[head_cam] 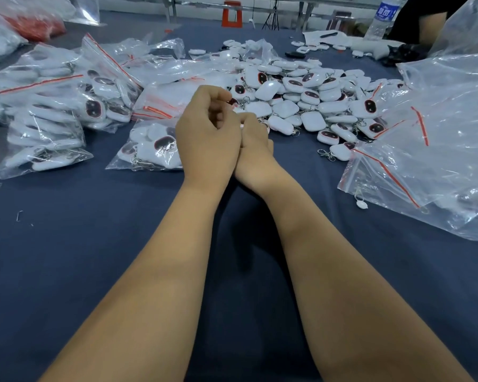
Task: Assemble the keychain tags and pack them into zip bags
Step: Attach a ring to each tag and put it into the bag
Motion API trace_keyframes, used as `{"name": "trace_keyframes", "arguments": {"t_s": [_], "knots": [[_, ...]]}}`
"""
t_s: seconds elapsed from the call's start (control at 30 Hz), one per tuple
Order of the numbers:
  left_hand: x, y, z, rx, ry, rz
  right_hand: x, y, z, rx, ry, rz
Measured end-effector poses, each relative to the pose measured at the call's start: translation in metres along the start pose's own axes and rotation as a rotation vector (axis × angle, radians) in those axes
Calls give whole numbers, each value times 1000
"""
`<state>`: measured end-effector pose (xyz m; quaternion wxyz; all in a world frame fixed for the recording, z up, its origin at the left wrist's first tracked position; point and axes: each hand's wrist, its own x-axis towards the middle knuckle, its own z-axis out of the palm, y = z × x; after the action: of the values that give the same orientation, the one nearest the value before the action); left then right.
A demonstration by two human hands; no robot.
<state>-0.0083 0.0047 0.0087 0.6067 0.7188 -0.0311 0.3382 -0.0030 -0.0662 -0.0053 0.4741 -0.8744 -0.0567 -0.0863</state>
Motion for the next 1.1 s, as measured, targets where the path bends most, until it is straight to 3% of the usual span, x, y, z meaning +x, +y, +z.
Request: {"name": "trace_keyframes", "arguments": {"t_s": [0.1,0.2,0.3,0.4,0.5,0.63,0.77,0.9,1.1], "knots": [[0,-5,2,104,-127,-17,4,-2,-12,22,167,-50],[0,-15,5,443,-303,100,8,11,-30,-179,300,10],[2,-22,4,769,-384,158,8,22,-38,-389,209,132],[7,-26,-3,875,-305,95,9,26,-36,-519,163,194],[6,-23,-3,717,-185,119,10,28,-34,-605,255,190],[-4,-8,4,248,-167,252,13,31,-33,-632,271,239],[-11,5,12,-251,-345,-187,13,33,-34,-579,307,226],[-4,7,17,-567,-335,-657,13,32,-34,-603,266,220],[6,-4,12,-659,-163,-750,13,33,-35,-592,293,163]]}}
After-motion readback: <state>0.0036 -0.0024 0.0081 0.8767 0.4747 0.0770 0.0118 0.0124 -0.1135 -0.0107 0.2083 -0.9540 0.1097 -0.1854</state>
